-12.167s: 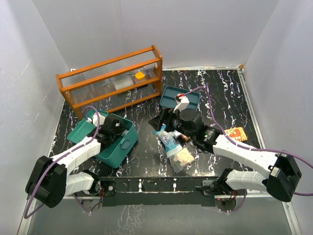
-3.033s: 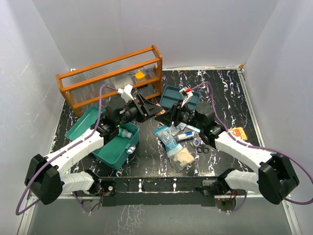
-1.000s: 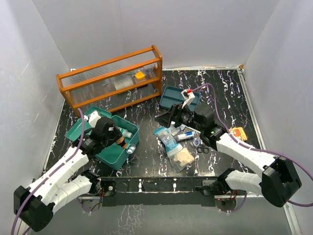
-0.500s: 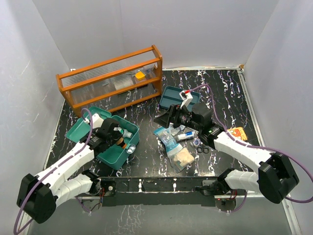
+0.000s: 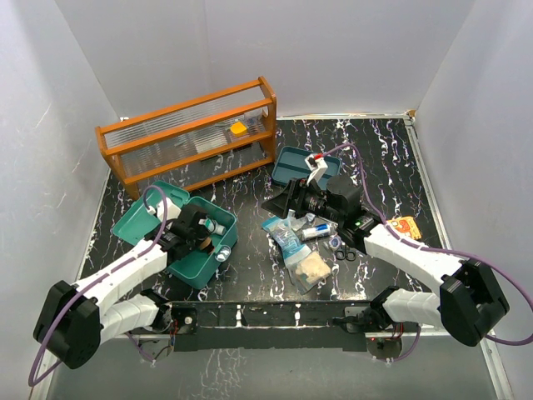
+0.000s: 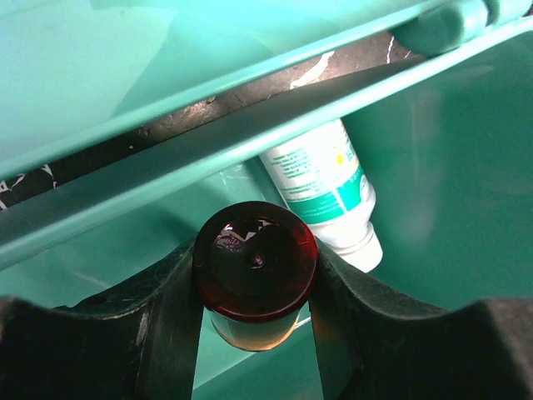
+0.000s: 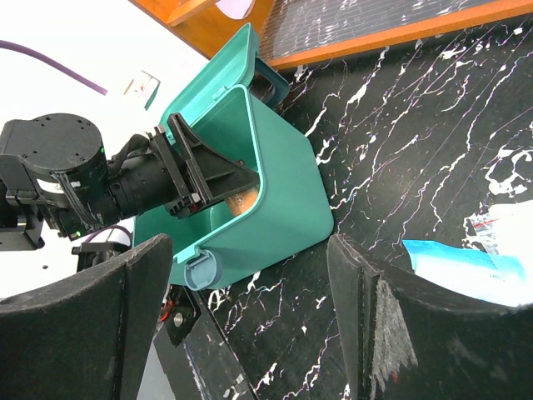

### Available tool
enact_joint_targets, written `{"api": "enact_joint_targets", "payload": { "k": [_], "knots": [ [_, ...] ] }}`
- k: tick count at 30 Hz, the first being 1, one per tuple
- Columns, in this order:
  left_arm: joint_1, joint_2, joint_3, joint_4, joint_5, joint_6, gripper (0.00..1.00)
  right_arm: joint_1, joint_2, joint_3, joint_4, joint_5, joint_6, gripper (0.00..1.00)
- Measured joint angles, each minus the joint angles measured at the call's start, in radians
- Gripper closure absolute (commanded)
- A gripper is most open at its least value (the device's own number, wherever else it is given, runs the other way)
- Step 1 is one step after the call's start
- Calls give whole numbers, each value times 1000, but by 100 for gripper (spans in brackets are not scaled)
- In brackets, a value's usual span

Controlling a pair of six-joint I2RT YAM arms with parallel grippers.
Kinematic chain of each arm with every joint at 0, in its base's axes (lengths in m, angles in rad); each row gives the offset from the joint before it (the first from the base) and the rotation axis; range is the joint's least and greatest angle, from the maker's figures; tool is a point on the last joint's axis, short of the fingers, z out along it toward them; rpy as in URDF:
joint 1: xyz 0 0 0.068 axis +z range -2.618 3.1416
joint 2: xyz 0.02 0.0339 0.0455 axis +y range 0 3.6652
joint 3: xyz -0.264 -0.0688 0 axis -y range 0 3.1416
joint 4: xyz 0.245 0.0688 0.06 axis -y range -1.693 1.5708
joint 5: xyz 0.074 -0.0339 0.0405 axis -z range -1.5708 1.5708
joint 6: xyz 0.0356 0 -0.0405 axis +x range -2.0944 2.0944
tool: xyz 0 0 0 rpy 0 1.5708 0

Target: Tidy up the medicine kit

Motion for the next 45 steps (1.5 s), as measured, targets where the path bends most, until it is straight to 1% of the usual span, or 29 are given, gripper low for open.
{"api": "enact_joint_targets", "payload": {
  "k": [5, 10, 12, 14, 19, 26, 32, 37, 45],
  "knots": [
    [0, 2, 0, 16, -22, 5, 53, 0, 0, 0, 0, 0, 1, 28],
    [0, 10, 0, 17, -39, 8, 41, 0, 0, 0, -2, -1, 3, 27],
    [0, 14, 0, 15, -47, 9, 38, 0, 0, 0, -2, -1, 4, 27],
    [0, 16, 0, 16, -51, 10, 38, 0, 0, 0, -3, -2, 4, 27],
    [0, 16, 0, 16, -59, 13, 49, 0, 8, 0, -5, -4, 8, 28],
    [0, 15, 2, 8, -71, 27, 51, 0, 17, 0, -6, -7, 11, 28],
    [0, -6, 17, 2, -93, 68, 69, 0, 18, 0, -6, -6, 11, 28],
    [0, 1, 19, 19, -126, 101, 70, 0, 18, 0, -6, -6, 11, 28],
    [0, 30, 58, -12, -135, 124, 51, 0, 18, 0, -11, -3, 11, 28]
  ]
}}
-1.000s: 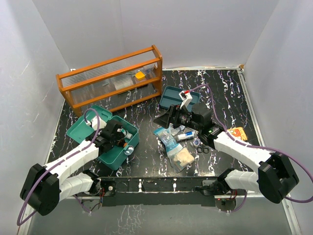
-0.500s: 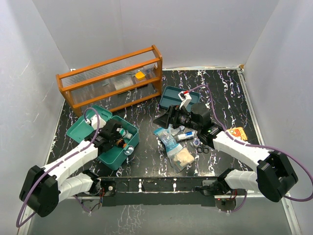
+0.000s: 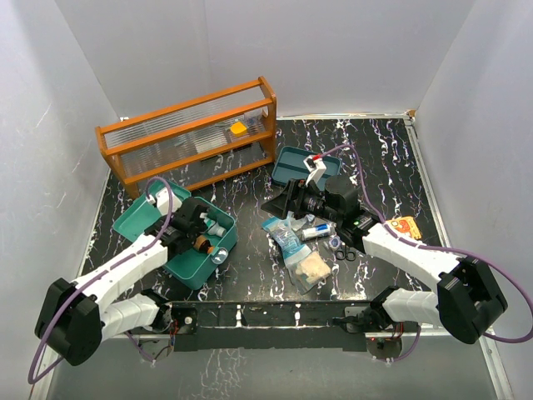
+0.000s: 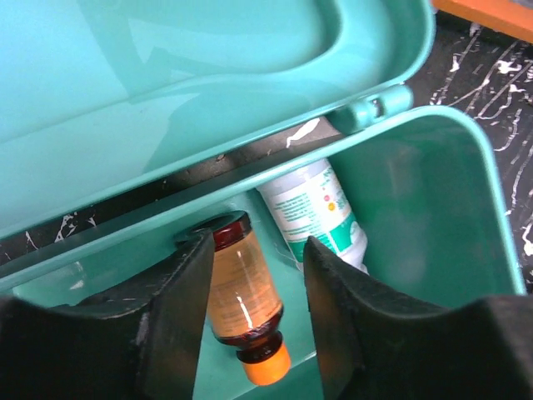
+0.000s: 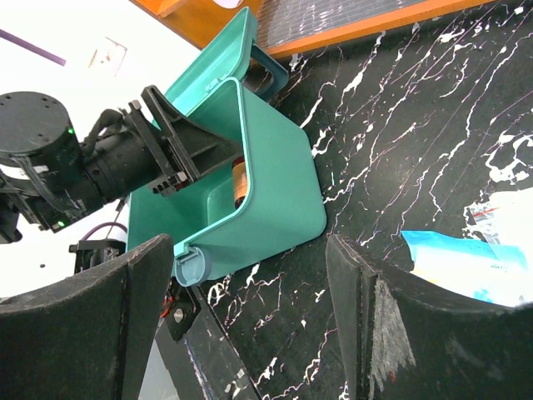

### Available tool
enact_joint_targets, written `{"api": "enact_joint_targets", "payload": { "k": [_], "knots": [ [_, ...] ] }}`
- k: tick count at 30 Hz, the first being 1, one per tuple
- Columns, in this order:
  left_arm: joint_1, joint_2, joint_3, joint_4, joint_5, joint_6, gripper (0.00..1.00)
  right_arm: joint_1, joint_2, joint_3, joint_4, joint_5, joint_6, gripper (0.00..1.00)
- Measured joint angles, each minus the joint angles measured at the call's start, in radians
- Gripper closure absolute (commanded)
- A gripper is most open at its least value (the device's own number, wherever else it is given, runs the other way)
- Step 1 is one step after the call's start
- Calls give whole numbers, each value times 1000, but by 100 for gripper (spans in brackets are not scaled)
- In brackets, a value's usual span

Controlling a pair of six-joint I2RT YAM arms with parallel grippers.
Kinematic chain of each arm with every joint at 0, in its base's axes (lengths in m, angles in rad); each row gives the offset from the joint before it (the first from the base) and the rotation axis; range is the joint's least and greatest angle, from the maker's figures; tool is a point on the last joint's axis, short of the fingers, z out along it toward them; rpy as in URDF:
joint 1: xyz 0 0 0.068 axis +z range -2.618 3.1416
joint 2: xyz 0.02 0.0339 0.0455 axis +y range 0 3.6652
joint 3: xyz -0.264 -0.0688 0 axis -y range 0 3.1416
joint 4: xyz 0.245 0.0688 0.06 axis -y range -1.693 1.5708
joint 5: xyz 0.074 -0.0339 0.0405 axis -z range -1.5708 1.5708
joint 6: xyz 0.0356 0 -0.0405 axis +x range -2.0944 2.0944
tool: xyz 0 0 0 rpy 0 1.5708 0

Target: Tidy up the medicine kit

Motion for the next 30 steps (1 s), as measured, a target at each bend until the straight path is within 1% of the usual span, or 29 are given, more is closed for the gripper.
{"api": "enact_joint_targets", "payload": {
  "k": [6, 9, 11, 15, 17, 23, 30],
  "knots": [
    [0, -21, 58, -56, 32, 14, 37, 0, 0, 0, -6, 0, 0, 28],
    [0, -30, 60, -92, 58, 3, 28, 0, 1, 1, -11, 4, 0, 29],
    [0, -38, 60, -126, 85, -8, 23, 0, 3, 3, -18, 6, 1, 29],
    [0, -61, 57, -172, 126, -25, 21, 0, 4, 7, -28, 12, 4, 29],
    [0, -68, 47, -179, 146, -32, 23, 0, 4, 7, -40, 18, 9, 29],
    [0, -57, -12, -164, 182, -47, 41, 0, 4, 6, -47, 30, 26, 29],
    [0, 9, -29, -89, 189, -54, 56, 0, 4, 3, -54, 31, 31, 29]
  ]
}}
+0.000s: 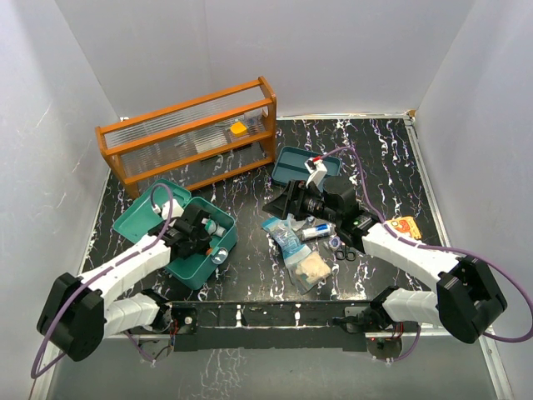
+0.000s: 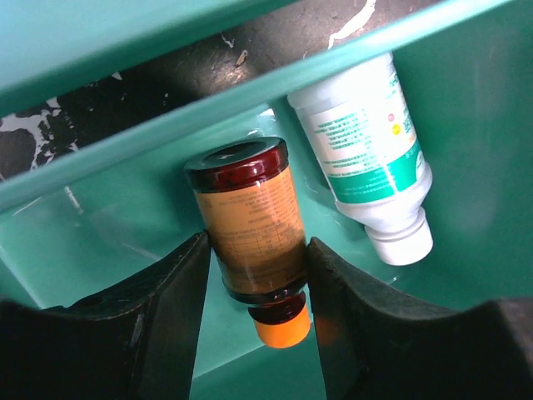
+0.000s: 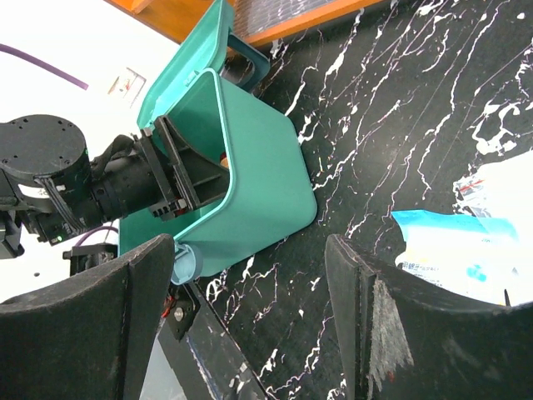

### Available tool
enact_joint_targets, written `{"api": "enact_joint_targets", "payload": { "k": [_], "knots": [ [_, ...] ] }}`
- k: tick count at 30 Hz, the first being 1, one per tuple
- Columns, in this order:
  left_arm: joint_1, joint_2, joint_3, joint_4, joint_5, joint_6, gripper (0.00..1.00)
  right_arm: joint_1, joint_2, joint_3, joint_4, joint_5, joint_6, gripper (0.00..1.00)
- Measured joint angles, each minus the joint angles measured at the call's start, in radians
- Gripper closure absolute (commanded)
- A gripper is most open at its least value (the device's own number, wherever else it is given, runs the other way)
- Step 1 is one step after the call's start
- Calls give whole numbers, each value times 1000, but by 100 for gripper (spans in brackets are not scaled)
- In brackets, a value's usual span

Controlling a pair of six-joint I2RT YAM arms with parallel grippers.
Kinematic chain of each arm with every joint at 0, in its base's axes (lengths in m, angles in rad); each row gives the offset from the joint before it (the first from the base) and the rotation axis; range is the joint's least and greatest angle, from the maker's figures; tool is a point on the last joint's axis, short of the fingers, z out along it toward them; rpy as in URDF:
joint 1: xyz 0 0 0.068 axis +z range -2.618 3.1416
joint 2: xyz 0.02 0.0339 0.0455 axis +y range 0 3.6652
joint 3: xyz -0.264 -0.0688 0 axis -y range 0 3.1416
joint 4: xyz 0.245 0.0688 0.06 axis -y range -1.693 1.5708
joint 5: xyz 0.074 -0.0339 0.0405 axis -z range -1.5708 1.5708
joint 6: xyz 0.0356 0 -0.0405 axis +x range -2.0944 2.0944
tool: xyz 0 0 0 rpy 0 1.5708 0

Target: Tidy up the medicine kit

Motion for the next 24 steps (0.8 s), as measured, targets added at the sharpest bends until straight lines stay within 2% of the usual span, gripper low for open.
{"api": "enact_joint_targets", "payload": {
  "k": [8, 20, 24],
  "knots": [
    [0, 47, 0, 75, -40, 8, 65, 0, 0, -4, -12, 2, 4, 29],
    [0, 54, 0, 86, -87, 22, 68, 0, 6, -5, -26, 20, 3, 30],
    [0, 58, 2, 86, -117, 28, 67, 0, 19, -5, -45, 24, 3, 30]
  ]
}}
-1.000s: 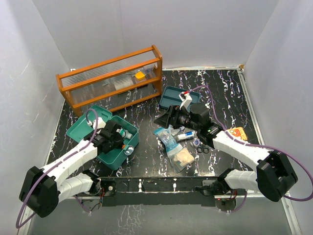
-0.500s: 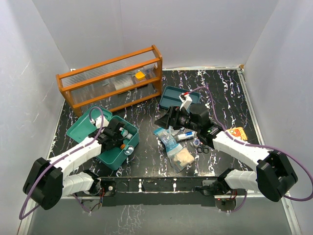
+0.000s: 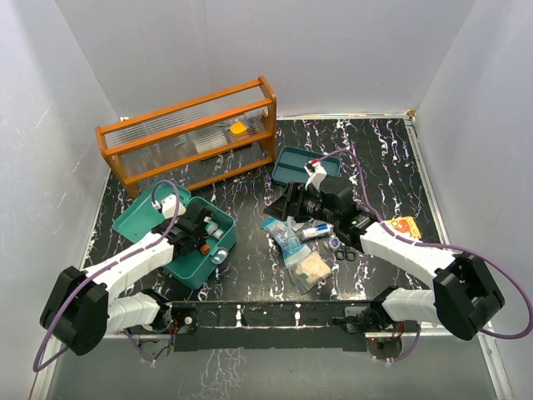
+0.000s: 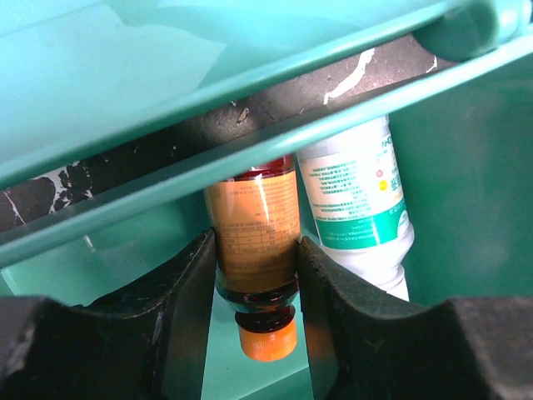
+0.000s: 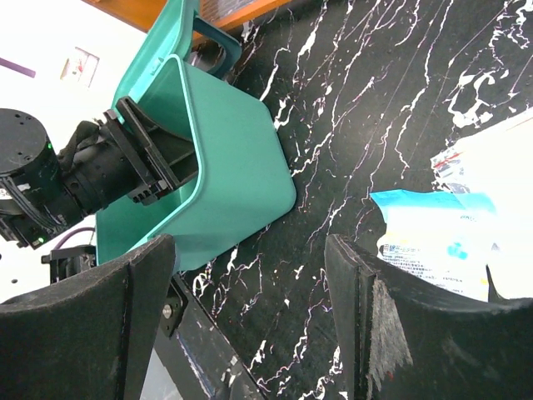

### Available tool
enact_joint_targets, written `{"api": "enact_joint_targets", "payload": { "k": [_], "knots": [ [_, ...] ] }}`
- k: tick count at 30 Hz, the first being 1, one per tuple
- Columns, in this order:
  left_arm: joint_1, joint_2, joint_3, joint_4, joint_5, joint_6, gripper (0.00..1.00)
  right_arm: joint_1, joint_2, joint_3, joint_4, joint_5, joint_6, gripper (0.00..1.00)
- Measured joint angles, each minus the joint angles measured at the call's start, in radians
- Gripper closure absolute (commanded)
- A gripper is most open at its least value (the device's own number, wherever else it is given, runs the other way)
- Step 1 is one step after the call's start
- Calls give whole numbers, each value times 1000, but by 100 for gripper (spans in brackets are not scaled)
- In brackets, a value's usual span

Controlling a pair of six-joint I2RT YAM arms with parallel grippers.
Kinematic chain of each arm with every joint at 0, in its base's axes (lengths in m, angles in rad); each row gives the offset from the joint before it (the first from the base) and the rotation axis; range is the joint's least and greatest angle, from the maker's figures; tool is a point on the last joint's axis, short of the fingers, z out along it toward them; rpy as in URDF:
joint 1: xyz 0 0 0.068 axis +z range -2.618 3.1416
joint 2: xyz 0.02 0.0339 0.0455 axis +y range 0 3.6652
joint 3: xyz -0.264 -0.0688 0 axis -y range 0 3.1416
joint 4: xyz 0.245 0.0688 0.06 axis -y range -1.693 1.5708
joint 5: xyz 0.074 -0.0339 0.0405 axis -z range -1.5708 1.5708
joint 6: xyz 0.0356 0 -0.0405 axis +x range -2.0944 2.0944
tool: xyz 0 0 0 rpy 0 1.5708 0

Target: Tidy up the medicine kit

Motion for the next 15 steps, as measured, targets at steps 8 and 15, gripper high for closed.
{"api": "enact_joint_targets", "payload": {
  "k": [8, 15],
  "knots": [
    [0, 13, 41, -15, -22, 22, 44, 0, 5, 6, -49, 17, -17, 29],
    [0, -50, 92, -68, -7, 24, 35, 0, 2, 55, -221, 192, -97, 28]
  ]
}}
